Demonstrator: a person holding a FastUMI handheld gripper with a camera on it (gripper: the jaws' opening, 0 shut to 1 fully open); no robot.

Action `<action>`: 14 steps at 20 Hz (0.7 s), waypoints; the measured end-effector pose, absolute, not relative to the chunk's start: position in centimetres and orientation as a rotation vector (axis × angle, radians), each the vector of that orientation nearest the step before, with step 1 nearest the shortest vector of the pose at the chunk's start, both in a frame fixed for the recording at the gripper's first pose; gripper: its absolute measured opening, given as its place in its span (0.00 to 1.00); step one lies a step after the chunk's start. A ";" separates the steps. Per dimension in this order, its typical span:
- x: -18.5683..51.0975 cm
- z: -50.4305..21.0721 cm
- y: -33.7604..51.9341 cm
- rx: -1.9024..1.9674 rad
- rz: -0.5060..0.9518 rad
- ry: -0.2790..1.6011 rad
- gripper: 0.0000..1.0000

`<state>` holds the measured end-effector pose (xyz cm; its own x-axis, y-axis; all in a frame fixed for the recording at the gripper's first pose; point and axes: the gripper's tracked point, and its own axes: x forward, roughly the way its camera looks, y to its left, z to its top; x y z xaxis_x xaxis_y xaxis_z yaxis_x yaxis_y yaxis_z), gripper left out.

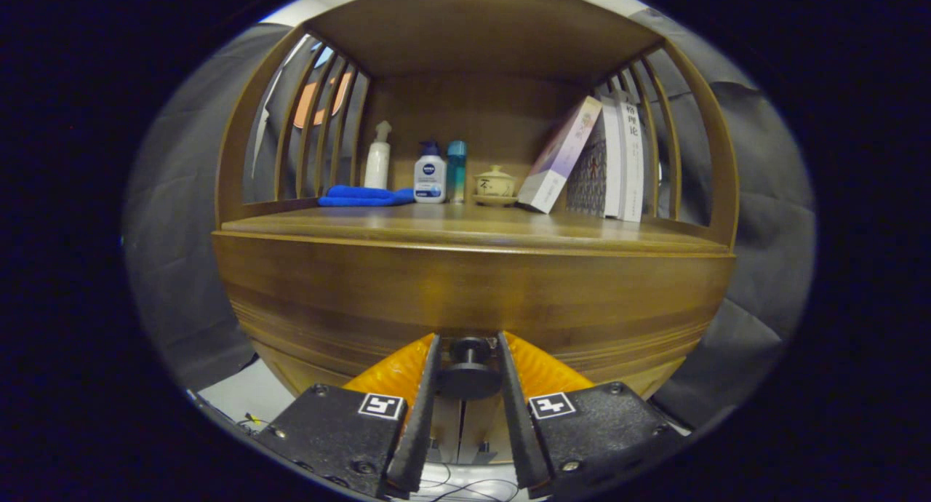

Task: Pull open the drawer, take out the items inside it, and place them on the countertop above the cabinet.

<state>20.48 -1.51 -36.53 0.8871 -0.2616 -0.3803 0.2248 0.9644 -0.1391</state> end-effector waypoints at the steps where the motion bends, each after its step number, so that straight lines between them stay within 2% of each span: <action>1: 20.5 -36.6 -1.4 -0.095 -0.260 0.399 0.49; 6: 20.4 -36.5 -1.4 -0.032 -0.235 0.386 0.36; 14: 17.6 -36.2 -1.0 -0.061 -0.225 0.398 0.30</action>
<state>17.56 -0.98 -36.18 0.8974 -0.2289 -0.3772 0.2050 0.9733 -0.1030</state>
